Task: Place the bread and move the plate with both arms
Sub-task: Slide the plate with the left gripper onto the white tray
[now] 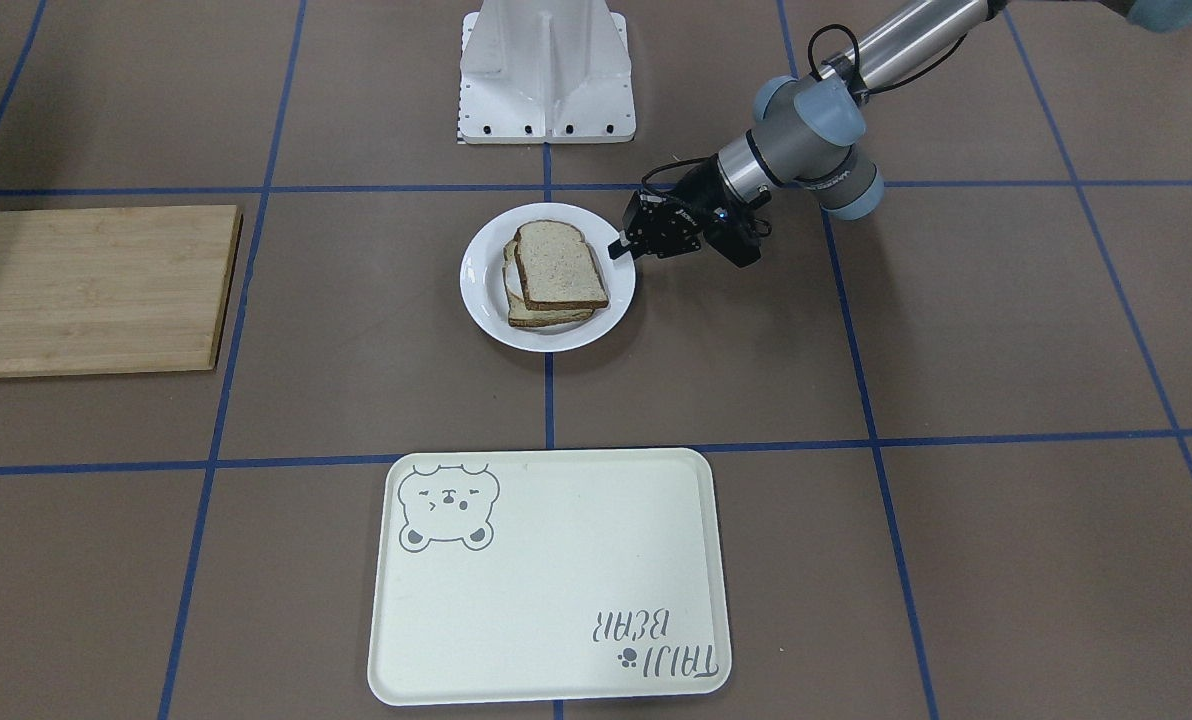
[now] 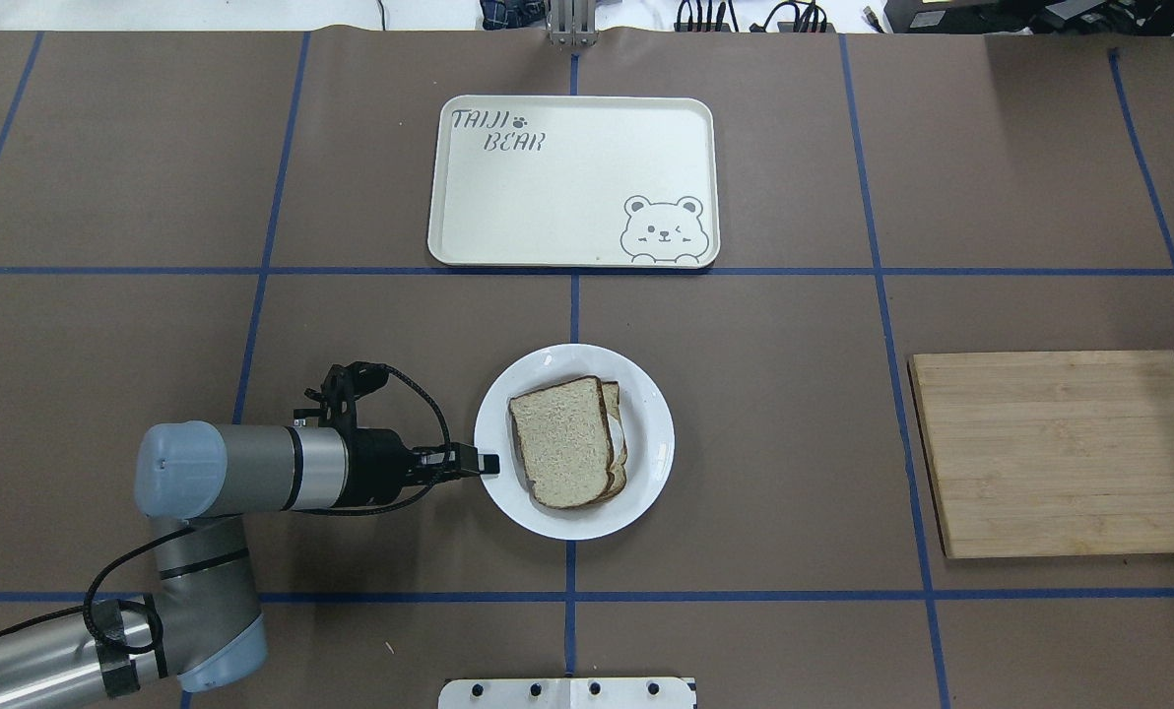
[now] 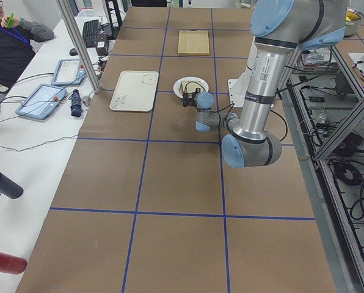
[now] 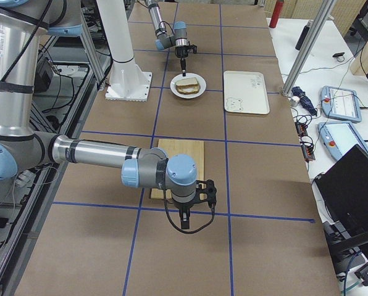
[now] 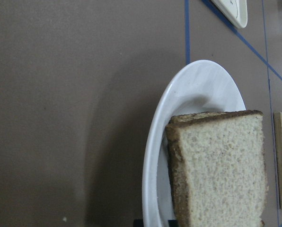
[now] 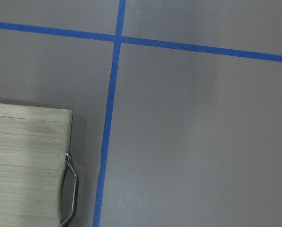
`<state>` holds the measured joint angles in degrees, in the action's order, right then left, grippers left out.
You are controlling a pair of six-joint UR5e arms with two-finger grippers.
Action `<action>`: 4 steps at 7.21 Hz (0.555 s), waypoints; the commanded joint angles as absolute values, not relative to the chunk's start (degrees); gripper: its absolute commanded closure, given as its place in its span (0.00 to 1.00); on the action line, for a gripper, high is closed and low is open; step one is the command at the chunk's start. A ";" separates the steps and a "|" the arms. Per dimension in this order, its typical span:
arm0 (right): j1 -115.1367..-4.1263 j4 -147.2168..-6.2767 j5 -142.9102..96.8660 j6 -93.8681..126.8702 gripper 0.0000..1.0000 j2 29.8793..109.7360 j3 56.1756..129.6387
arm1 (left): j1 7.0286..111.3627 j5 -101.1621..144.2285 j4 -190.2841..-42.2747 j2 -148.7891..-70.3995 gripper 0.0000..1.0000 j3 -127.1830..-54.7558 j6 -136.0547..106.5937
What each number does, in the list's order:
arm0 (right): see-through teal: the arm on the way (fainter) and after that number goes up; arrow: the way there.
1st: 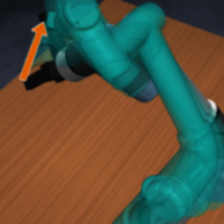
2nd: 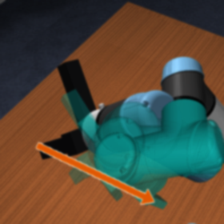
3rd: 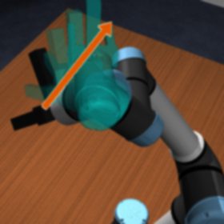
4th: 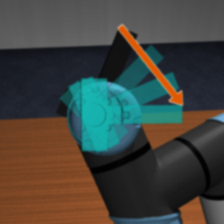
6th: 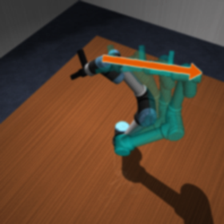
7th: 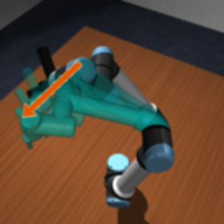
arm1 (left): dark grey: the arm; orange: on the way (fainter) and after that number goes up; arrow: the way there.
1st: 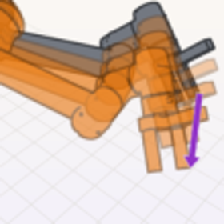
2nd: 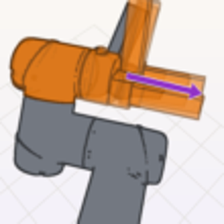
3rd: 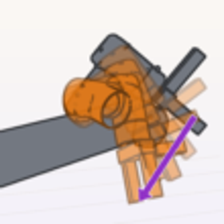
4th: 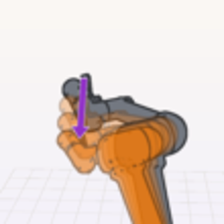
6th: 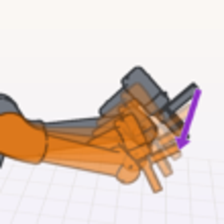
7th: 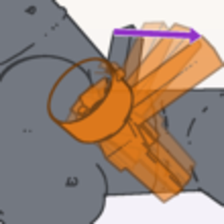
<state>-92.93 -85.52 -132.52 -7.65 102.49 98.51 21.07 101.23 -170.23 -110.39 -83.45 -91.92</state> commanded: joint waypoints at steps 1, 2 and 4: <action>-92.99 -85.60 -132.54 -7.65 0.00 102.22 98.44 | 19.96 99.58 -171.64 -111.52 1.00 -83.32 -97.81; -92.90 -85.61 -132.54 -7.65 0.00 102.13 98.35 | 19.95 99.58 -171.65 -111.62 1.00 -83.49 -97.91; -92.90 -85.61 -132.54 -7.65 0.00 102.22 98.35 | 19.95 99.58 -171.83 -112.06 1.00 -84.28 -99.91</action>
